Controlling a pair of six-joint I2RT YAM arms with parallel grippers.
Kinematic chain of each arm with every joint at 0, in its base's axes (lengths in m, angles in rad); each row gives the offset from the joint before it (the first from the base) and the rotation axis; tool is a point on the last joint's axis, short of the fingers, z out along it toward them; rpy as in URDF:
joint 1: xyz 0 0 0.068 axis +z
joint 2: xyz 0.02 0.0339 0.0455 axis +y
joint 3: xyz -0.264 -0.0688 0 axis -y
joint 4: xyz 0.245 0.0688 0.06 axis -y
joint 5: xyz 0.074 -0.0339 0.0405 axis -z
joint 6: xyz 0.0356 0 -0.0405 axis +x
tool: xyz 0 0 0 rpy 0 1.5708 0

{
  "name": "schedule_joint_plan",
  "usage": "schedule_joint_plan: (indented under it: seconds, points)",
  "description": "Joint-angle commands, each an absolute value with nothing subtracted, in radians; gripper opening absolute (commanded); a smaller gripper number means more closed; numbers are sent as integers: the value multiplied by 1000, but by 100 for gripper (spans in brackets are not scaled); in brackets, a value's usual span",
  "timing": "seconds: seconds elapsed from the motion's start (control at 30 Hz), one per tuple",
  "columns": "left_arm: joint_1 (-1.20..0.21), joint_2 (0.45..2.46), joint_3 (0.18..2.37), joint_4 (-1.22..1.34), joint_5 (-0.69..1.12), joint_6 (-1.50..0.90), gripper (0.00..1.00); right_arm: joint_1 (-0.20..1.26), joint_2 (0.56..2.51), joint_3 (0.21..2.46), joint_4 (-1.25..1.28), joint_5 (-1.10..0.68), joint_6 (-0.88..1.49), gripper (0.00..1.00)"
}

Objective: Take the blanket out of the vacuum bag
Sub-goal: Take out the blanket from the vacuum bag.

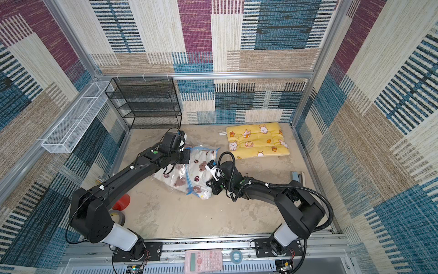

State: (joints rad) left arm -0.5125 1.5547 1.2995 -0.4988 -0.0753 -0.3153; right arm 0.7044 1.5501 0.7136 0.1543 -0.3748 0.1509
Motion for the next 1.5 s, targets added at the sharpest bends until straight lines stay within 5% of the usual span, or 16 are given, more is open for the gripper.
schedule_joint_plan:
  seconds: [0.0,0.8,0.97,1.27,1.47]
  points:
    - [-512,1557,1304,-497,-86,-317,0,704,1543,695,228,-392,211,0]
    - [-512,1561,1305,-498,-84,-316,0,699,1254,695,412,-471,277,0]
    - [-512,1564,1306,-499,-75,-319,0,699,1332,763,271,-327,272,0]
    - [-512,1566,1305,-483,-17,-323,0,701,1445,869,274,-492,253,0]
    - [-511,1569,1310,-482,4,-326,0,772,1557,1007,77,-606,0,0]
